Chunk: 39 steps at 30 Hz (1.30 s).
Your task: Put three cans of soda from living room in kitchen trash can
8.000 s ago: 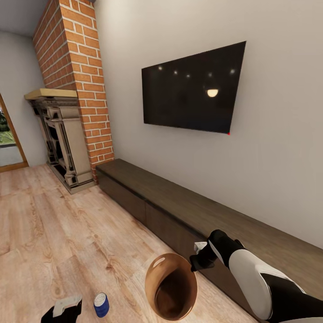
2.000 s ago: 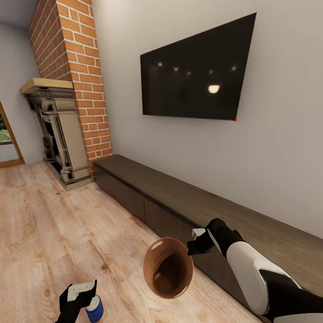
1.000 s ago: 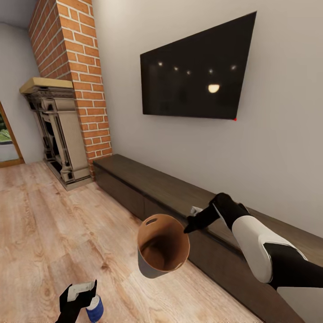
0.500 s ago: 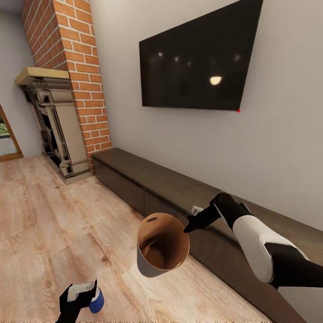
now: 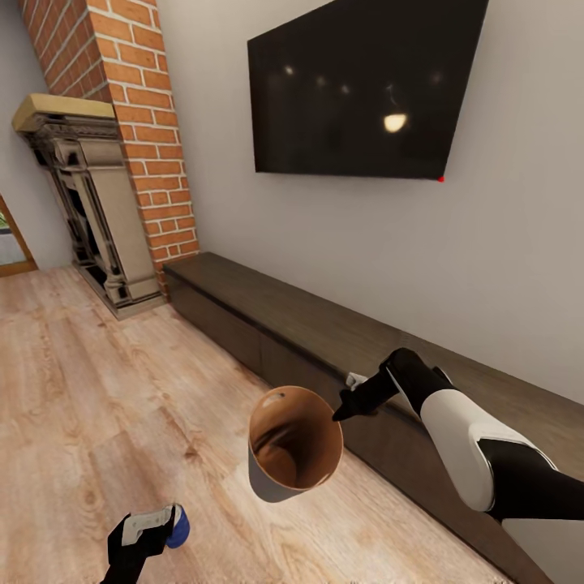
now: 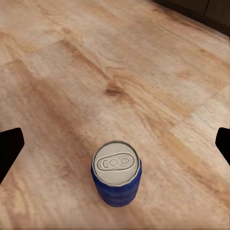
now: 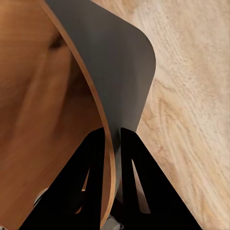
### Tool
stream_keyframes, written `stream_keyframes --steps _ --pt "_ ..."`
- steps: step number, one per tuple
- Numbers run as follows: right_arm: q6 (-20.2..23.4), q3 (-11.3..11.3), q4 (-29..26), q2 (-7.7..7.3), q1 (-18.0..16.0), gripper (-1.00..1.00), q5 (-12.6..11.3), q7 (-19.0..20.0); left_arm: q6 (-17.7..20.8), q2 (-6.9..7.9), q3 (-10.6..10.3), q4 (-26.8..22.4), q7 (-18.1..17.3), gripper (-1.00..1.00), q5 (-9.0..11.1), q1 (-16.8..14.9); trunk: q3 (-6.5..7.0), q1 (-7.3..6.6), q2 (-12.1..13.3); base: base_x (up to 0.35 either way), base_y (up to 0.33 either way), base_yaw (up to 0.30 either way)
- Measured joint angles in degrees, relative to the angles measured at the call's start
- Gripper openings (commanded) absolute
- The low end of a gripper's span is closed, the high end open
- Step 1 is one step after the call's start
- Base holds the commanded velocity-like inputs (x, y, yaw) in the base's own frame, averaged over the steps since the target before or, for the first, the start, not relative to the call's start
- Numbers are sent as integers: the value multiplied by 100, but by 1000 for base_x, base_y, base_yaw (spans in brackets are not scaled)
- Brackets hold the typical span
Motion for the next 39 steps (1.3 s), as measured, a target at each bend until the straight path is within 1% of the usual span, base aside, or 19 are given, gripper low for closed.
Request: stream_keyframes --steps 1,9,19,24,26,30,35,39 --pt "5 -3 0 1 0 -100 -10 -2 0 0 -2 0 0 100 2 0 -22 3 -1 0 0 0" --pt "8 4 -11 8 6 -100 -11 -6 11 1 -2 -3 0 100 2 0 -23 2 -2 20 0 0" --pt "3 8 -18 42 15 -100 -2 -20 17 3 3 -16 -1 100 13 0 -23 2 -2 259 0 0" --pt "6 5 -18 52 16 -100 -7 -34 13 6 3 -27 0 100 16 0 -23 2 -2 118 0 0" --pt "18 -3 -17 54 17 -100 -24 -38 16 7 3 -17 0 100 16 0 -66 8 -4 28 0 0" --pt "-10 20 -17 57 18 -100 26 -51 17 9 3 -11 0 100 16 1 -155 18 -9 10 0 0" --pt "9 12 -18 69 17 -100 -9 -56 17 9 3 -3 0 100 9 0 -266 31 -16 2 0 0" --pt "0 63 -22 76 17 -100 15 -62 18 9 3 -1 0 100 9 1 -354 41 -21 0 0 0"
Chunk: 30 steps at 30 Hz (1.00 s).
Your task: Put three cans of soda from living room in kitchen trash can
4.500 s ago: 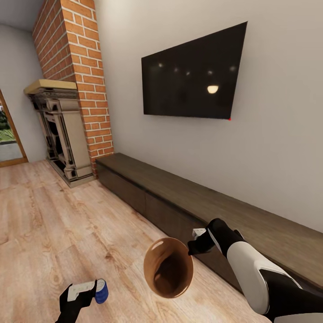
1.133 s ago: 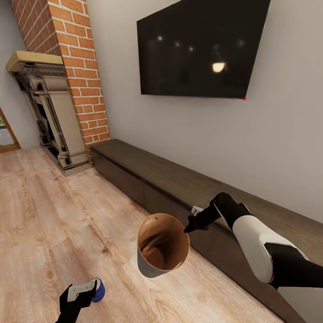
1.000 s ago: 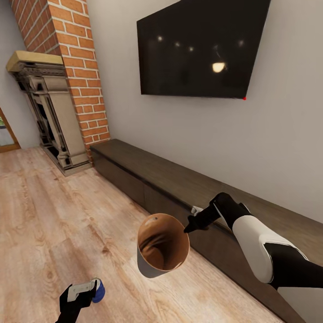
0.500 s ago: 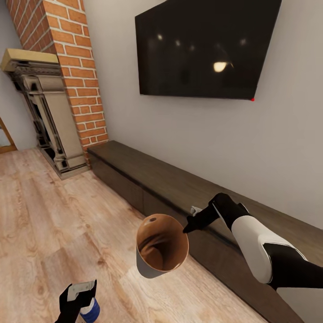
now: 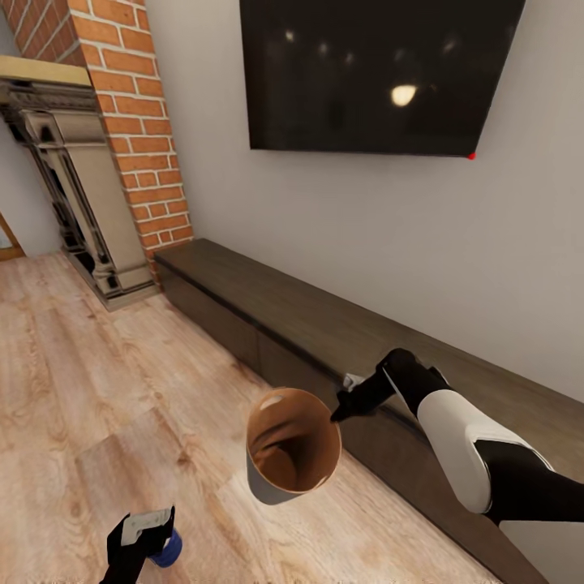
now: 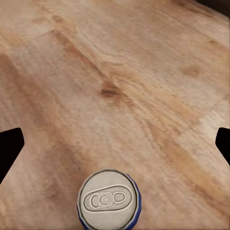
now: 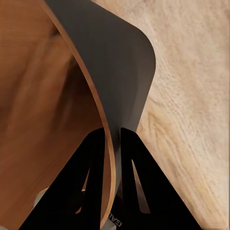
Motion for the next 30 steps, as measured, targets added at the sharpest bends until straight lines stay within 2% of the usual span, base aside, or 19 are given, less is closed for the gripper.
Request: stream_keyframes --steps 2,26,30 --pt "-3 48 -6 4 -6 -100 6 -4 0 0 4 1 0 100 7 0 -44 5 -3 0 0 0" --pt "13 252 -24 15 -51 -100 -22 -4 0 0 0 1 0 100 -3 -1 -45 5 -3 0 0 0" --pt "2 268 -23 14 -52 -100 4 -7 0 0 0 1 0 100 -3 -1 -133 15 -8 0 0 0"
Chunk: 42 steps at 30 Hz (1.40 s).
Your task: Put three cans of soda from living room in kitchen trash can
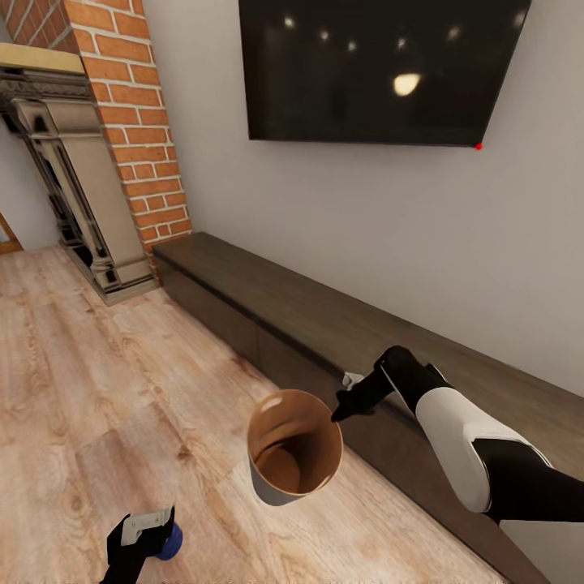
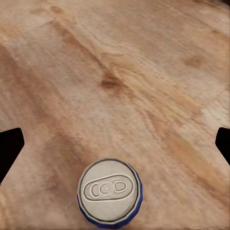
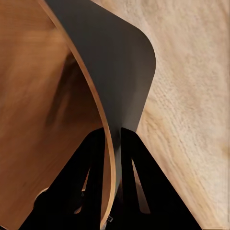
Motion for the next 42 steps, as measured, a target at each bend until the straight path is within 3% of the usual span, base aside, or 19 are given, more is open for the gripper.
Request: stream_keyframes --steps 12,35,42 --pt "-1 43 0 8 3 -100 2 -7 11 0 7 7 -31 100 9 2 -267 31 -16 0 0 0" --pt "6 132 1 8 6 -100 -19 -7 16 0 0 5 -44 100 9 0 -406 30 -17 0 0 0" --pt "-6 141 0 8 8 -100 7 -9 17 0 0 8 -44 100 9 0 -568 49 -26 0 0 0"
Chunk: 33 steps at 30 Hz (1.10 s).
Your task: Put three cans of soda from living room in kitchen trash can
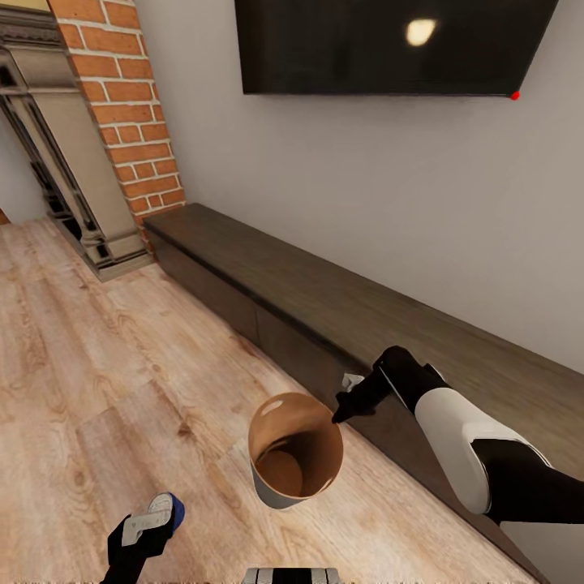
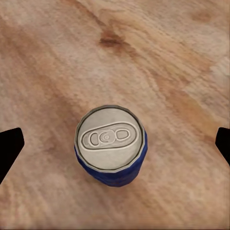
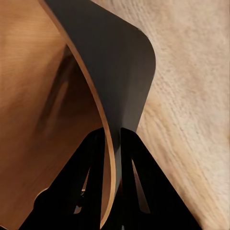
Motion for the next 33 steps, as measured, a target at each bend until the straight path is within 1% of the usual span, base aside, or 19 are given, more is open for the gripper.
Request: stream_keyframes --steps 3,7,11,15,20,25,31,33 --pt "9 -1 -8 0 -5 -100 -25 1 0 0 0 1 -3 100 0 0 -67 8 -4 0 0 0" --pt "-7 15 -43 14 -13 -100 -5 -1 0 0 0 -1 -5 100 0 1 -68 7 -5 0 0 0" --pt "22 1 -120 49 -28 -100 -58 4 2 0 0 -3 -9 100 0 0 -68 7 -5 3 1 0" --pt "0 21 -152 74 -34 -100 7 0 8 0 0 -2 -16 100 3 0 -68 7 -5 152 81 0" --pt "30 -4 -158 78 -35 -100 -66 5 2 0 -5 -6 -4 100 7 0 -68 7 -5 139 56 0" --pt "-6 22 -163 79 -28 -100 9 -1 1 0 -6 -8 -2 100 6 1 -68 7 -5 19 7 0" --pt "13 14 -164 72 -28 -100 -25 2 0 0 -8 -8 -14 100 25 1 -68 7 -5 2 1 0" --pt "15 15 -163 71 -26 -100 -19 2 3 1 -7 -8 -20 100 17 1 -112 13 -7 0 0 0"
